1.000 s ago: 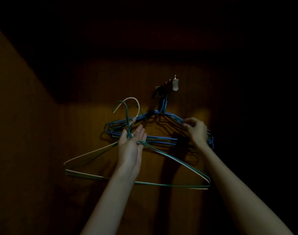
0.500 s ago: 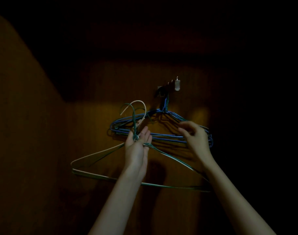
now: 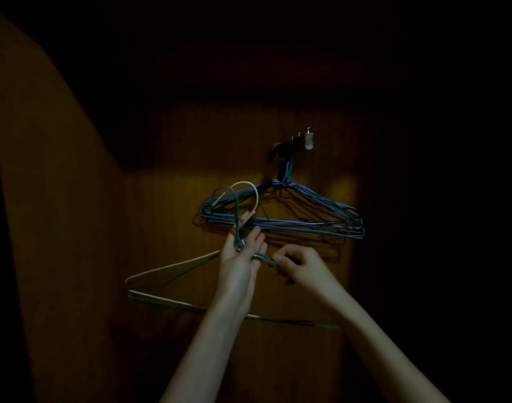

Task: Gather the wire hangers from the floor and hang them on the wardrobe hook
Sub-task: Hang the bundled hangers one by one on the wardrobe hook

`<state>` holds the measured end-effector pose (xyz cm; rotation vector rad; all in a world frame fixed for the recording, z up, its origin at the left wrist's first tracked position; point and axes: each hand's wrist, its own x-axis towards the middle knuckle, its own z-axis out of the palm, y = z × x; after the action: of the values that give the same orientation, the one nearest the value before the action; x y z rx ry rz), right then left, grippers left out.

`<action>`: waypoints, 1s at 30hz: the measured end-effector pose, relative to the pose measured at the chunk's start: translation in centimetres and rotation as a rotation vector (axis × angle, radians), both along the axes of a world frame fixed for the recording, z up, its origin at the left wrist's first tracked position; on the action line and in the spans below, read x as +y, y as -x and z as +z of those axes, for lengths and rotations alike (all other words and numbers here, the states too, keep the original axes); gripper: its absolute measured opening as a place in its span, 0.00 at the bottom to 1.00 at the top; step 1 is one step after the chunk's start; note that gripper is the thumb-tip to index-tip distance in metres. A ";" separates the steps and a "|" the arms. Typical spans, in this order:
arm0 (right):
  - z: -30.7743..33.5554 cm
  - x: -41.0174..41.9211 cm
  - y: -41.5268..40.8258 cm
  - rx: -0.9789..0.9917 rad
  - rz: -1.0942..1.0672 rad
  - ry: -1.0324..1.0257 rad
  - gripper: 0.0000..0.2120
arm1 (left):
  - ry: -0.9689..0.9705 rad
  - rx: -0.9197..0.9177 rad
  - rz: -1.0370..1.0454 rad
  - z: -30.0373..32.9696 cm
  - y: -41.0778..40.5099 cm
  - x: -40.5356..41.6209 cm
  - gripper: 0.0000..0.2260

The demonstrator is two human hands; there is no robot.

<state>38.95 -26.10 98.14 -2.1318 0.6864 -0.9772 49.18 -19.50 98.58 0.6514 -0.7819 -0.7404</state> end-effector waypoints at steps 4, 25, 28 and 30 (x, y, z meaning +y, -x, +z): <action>-0.3 0.6 0.2 0.035 -0.011 -0.033 0.10 | -0.025 -0.012 -0.088 -0.3 -0.1 1.1 0.18; -0.8 -0.4 3.4 -0.093 -0.159 0.049 0.11 | -0.041 0.125 -0.080 -1.4 1.2 3.1 0.20; -0.3 0.4 3.1 -0.122 -0.072 0.057 0.07 | -0.054 0.127 -0.106 -1.8 2.0 3.6 0.21; 0.2 1.3 2.6 -0.174 0.016 0.058 0.05 | -0.081 0.110 -0.120 -2.1 2.7 4.1 0.20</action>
<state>36.35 -24.77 98.31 -2.0682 0.5602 -1.1705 46.45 -15.37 96.50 0.6353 -0.6971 -0.9141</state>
